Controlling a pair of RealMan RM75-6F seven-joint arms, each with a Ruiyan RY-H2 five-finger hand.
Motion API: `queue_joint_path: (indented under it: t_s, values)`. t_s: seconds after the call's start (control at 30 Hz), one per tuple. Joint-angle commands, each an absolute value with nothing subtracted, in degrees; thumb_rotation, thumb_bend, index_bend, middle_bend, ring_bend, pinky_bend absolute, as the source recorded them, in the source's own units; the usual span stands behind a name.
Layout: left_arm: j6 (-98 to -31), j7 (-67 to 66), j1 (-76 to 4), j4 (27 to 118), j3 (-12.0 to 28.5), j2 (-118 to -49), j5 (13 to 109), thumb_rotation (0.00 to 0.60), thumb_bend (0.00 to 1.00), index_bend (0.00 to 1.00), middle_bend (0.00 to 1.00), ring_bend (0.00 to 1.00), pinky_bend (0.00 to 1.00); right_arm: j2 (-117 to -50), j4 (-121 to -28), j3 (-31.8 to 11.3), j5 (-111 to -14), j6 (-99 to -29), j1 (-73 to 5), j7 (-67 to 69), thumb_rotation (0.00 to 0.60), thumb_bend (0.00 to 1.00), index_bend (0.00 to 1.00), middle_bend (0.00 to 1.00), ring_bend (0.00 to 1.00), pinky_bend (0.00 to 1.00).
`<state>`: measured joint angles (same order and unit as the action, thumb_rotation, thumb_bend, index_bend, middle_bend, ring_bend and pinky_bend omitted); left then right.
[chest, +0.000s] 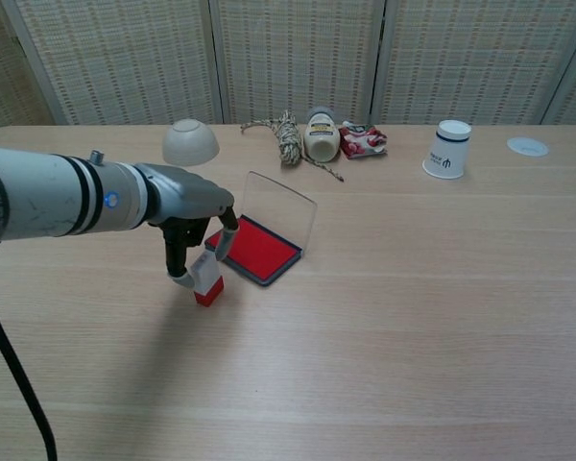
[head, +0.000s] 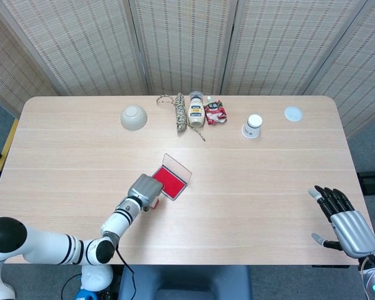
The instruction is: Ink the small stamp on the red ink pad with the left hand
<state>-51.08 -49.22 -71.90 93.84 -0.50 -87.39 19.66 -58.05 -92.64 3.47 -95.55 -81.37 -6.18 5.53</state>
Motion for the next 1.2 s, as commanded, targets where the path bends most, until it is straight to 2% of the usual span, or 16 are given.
queue_joint_path:
  t_s: [0.03,0.33,0.63,1.0,1.2]
  values:
    - [-50.8,-48.9,-71.9,93.4,-0.6,-87.5,19.6,0.600,0.26,0.46,1.00,0.90,0.84,-58.1,-92.6,3.4,-95.5,-81.3,-6.2,5.5,0.600,0.19,0.00,0.00,0.00,0.00]
    - [-50.1,-48.3,-72.2,93.0,-0.8,-87.9,19.4,0.600,0.26,0.51,1.00,0.90,0.84,-58.2,-92.6,3.3,-95.2,-81.0,-6.4,5.3,0.600,0.19,0.00,0.00,0.00,0.00]
    - [-50.7,-47.9,-72.5,94.2,-0.7,-87.4,18.7,0.600,0.27,0.60,1.00,0.92,0.84,-58.2,-92.7,3.3,-95.3,-81.0,-6.4,5.1,0.600,0.19,0.00,0.00,0.00,0.00]
    - [-51.8,-47.5,-73.0,97.6,-0.4,-84.0,17.1,0.600,0.46,0.78,1.00,0.96,0.89,-58.3,-92.7,3.5,-95.6,-81.1,-6.4,5.1,0.600,0.19,0.00,0.00,0.00,0.00]
    - [-55.2,-49.5,-74.5,99.7,0.4,-82.2,16.8,0.600,0.50,0.83,1.00,0.98,0.90,-57.9,-92.7,3.6,-96.0,-81.5,-6.4,5.9,0.600,0.19,0.00,0.00,0.00,0.00]
